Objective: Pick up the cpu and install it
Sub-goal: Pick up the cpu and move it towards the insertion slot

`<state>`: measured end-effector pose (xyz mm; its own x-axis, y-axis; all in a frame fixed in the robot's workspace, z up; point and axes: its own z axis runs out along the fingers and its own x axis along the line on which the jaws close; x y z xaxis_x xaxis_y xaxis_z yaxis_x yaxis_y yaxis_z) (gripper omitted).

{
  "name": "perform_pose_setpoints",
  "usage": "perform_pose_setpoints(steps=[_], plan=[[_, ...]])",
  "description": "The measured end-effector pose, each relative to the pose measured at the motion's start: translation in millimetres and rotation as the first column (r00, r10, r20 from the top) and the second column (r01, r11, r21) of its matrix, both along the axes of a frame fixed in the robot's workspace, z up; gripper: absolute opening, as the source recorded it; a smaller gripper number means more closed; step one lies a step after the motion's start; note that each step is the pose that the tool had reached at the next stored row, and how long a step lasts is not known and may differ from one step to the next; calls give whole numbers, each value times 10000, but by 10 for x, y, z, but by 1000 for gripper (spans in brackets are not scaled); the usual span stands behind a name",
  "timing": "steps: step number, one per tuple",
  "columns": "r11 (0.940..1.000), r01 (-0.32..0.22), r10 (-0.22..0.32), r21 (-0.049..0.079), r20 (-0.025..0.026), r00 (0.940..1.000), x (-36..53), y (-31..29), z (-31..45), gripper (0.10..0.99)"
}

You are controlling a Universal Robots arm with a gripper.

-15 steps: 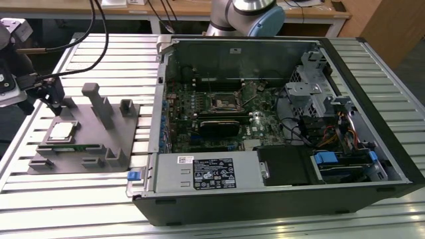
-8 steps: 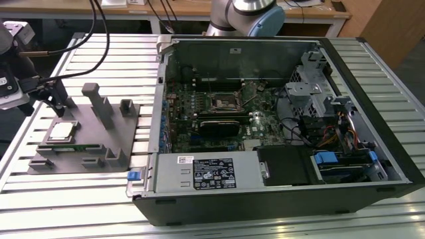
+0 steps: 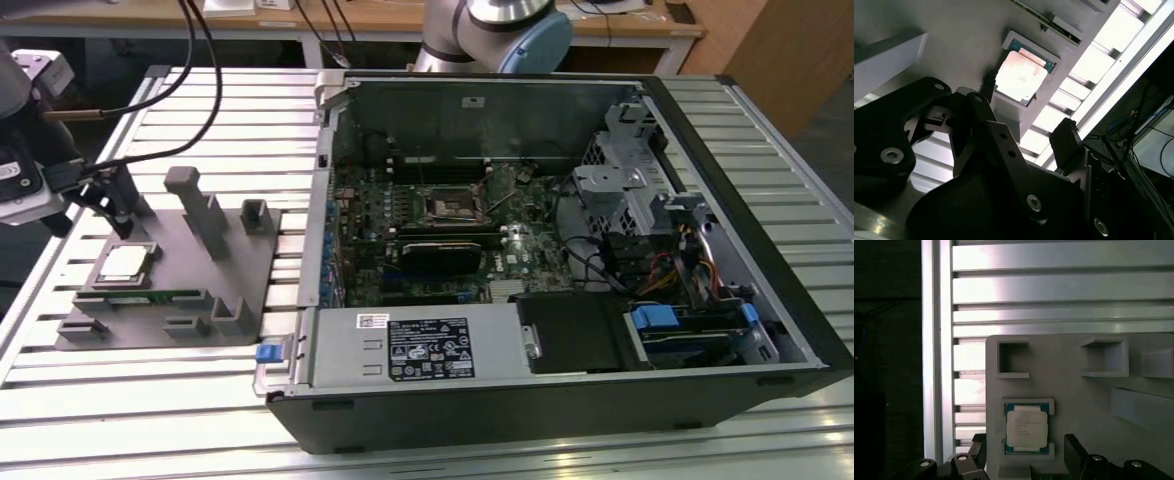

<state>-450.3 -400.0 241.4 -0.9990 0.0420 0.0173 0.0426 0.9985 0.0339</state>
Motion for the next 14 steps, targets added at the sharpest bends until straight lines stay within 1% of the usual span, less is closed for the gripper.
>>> perform_pose_setpoints(steps=[13,14], plan=[[10000,0,0,0,0,10000,0,0,-81,718],[10000,0,0,0,1,10000,0,0,-106,718]])
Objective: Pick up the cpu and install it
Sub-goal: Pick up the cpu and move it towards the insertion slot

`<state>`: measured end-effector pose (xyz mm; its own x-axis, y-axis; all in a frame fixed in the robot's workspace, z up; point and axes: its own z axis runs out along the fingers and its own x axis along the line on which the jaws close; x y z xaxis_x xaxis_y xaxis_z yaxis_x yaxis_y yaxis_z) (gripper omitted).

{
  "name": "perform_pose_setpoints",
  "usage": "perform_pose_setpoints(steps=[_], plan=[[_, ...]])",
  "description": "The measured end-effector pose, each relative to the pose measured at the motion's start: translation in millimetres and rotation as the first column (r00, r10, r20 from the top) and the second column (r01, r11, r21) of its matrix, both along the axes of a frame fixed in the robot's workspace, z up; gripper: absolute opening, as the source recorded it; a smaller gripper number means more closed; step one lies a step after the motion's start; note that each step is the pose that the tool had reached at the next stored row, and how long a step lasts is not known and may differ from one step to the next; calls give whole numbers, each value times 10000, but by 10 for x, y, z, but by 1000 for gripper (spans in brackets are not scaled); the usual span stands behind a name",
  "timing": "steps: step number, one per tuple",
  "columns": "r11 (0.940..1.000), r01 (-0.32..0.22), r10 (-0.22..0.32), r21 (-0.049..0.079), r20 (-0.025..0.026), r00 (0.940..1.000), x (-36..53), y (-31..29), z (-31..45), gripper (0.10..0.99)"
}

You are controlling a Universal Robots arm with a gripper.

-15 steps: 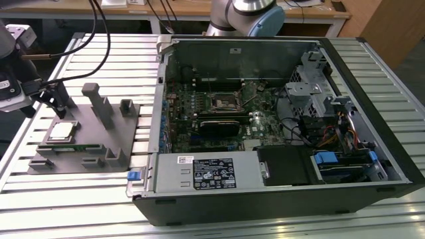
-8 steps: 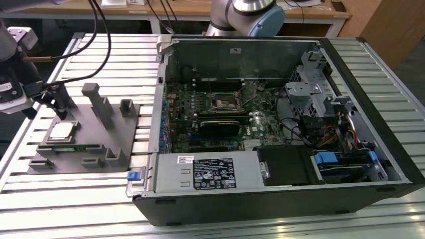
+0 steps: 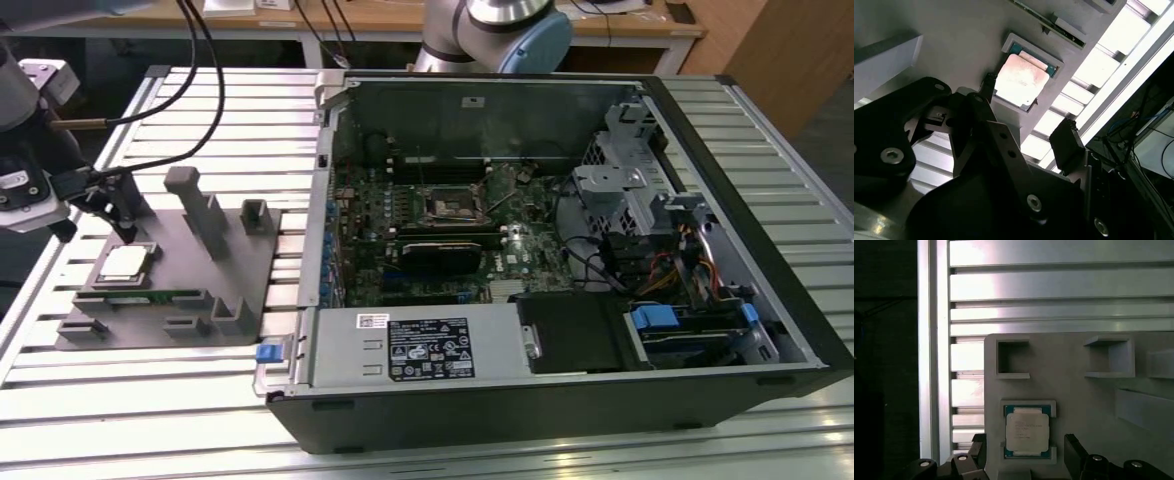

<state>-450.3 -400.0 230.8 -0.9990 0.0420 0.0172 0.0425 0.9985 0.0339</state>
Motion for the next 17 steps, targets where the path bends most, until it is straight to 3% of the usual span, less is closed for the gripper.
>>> perform_pose_setpoints(steps=[1,7,17], plan=[[10000,-2,2,0,6,10000,0,0,-44,718],[10000,-3,3,17,9,10000,0,-4,-133,718],[10000,-2,2,17,9,10000,1,-6,-213,718]])
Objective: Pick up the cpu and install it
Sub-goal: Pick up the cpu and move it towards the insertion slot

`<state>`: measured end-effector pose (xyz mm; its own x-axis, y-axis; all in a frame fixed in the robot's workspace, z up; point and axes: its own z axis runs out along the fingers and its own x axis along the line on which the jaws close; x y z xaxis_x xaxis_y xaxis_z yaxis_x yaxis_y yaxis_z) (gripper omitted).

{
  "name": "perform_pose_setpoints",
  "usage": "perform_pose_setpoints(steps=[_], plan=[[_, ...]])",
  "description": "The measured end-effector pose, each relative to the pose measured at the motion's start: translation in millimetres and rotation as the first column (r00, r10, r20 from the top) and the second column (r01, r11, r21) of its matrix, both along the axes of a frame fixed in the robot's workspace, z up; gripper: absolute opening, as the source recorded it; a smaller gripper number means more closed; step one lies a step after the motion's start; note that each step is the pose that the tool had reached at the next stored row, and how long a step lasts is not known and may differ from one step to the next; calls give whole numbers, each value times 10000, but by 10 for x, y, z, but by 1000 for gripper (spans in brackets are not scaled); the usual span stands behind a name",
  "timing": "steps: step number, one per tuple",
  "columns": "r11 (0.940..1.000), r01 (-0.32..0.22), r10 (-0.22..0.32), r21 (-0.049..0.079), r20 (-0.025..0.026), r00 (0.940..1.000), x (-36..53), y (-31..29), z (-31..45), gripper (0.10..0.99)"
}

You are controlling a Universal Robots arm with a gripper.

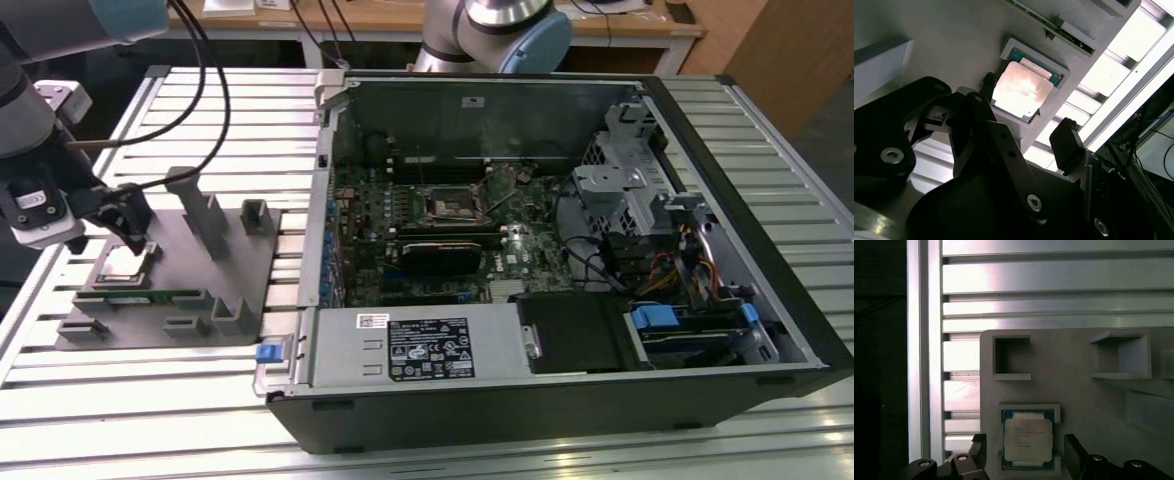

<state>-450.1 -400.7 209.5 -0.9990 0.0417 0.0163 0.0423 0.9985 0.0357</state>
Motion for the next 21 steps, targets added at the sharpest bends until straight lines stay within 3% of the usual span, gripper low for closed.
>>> perform_pose_setpoints(steps=[21], plan=[[10000,0,0,0,0,10000,10,-9,-174,718]])
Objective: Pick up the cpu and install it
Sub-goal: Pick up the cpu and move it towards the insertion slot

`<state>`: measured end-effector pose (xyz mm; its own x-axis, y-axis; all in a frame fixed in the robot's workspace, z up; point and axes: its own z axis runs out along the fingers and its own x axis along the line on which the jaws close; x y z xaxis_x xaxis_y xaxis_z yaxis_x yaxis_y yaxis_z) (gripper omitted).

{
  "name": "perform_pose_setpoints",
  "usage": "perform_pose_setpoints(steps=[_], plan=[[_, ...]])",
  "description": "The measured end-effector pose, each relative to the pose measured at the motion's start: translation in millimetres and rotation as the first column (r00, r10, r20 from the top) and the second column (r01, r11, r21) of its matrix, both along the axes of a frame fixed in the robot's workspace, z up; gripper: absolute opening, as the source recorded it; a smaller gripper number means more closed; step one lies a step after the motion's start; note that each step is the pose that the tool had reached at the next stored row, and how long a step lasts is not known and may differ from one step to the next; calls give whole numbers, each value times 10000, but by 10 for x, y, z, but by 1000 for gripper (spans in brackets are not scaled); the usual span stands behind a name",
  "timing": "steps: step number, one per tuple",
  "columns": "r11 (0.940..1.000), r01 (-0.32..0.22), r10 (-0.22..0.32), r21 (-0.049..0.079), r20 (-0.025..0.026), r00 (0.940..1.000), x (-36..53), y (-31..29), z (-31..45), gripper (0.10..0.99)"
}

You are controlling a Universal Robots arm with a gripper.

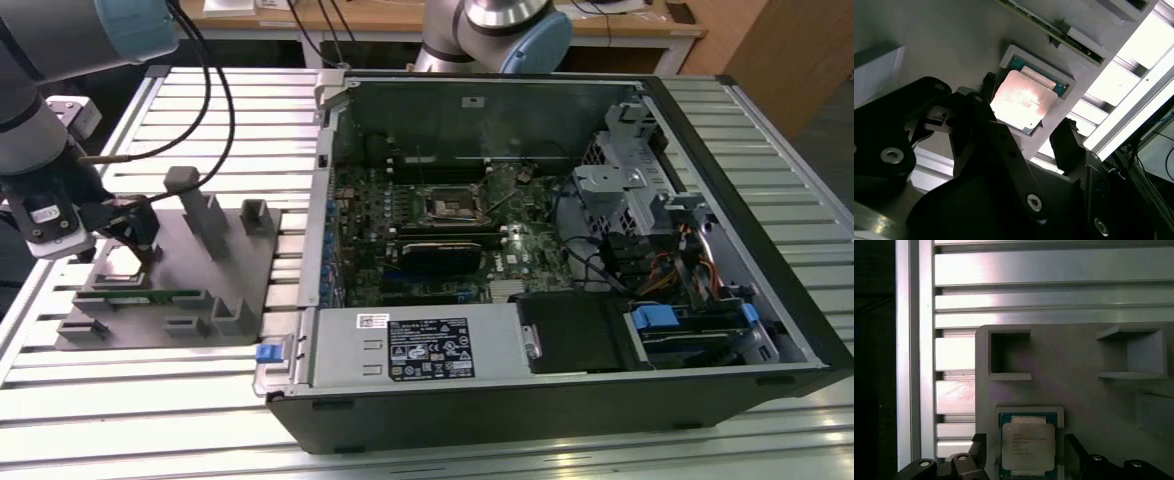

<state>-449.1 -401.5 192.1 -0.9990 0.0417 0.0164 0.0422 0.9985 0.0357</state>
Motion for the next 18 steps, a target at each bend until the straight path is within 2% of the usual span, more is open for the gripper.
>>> perform_pose_setpoints(steps=[11,12,13,14,15,18], plan=[[10000,0,0,0,10,10000,9,-7,-85,718],[10000,0,0,0,12,10000,9,-8,-88,702],[10000,0,0,0,12,10000,9,-9,-89,639],[10000,0,0,0,12,10000,9,-9,-89,639],[10000,-3,3,-1,11,10000,9,-9,-89,573],[10000,-12,12,1,15,10000,9,-9,-89,573]])
